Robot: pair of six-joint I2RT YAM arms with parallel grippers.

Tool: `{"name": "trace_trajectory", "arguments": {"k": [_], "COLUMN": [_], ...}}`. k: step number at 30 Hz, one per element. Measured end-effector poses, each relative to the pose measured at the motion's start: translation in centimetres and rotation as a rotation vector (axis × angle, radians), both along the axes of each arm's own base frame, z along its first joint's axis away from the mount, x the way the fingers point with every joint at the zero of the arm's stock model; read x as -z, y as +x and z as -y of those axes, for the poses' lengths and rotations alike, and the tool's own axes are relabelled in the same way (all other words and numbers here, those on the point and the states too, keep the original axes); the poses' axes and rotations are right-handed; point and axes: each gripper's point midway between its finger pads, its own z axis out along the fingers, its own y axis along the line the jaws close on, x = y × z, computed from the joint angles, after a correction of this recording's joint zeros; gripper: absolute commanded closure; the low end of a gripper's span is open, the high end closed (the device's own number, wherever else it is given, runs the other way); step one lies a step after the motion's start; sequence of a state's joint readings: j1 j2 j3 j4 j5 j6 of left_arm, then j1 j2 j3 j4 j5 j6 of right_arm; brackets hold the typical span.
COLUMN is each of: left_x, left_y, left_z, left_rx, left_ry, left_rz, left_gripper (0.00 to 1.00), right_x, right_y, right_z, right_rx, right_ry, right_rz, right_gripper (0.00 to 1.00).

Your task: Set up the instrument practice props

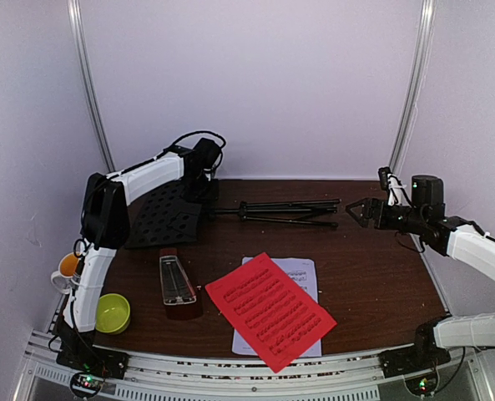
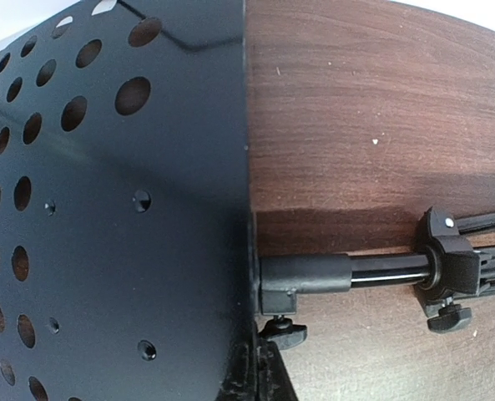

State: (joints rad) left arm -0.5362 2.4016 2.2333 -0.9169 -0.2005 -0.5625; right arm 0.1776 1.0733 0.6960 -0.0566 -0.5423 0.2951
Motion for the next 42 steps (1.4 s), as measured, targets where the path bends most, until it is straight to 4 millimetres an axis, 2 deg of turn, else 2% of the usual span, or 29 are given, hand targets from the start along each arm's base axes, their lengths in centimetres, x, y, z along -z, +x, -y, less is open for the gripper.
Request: {"name": "trace_trajectory", "arguments": {"k": [11,14,17,24,30,38,42], "left_x": [-0.8,-1.8,-3.6,-10.7,-16.5,-25.1,-28.0], "left_y": [-0.1,0.0,0.2,0.5,-1.3,-3.3,-4.3], "left_z": [0.1,0.2,0.5,2.1,4.0,8.3,10.8], "left_rx": [0.028,0.049,0.071,0.181,0.312,0.528,0.622], "left_ry": [0.041,0.058,0.067,0.133,0.293,0.442,0.533], "left_rz": [0.022,0.050,0.102,0.305,0.494,0.818,0.958], "left_gripper": [1.00,1.00,1.00,1.00,1.00,1.00,1.00], "right_x": [-0.7,-1.1,-1.3,-1.9,-3.4,-4.7,-5.7], "right_y": [-0.6,-0.8,-0.9,-1.0,-0.9,-0.6,-0.5], "right_z": [0.4,0.5,0.5,0.5,0.5,0.5,0.4], "right_rx": [0.014,0.018,0.020,0.025,0.028,0.032,0.028], "right_ry": [-0.008,-0.005,0.000,0.007,0.018,0.037,0.044], "right_rz": [0.012,0.022,0.027,0.034,0.057,0.087,0.111], "right_gripper": [0.00,0.00,0.00,0.00,0.00,0.00,0.00]}}
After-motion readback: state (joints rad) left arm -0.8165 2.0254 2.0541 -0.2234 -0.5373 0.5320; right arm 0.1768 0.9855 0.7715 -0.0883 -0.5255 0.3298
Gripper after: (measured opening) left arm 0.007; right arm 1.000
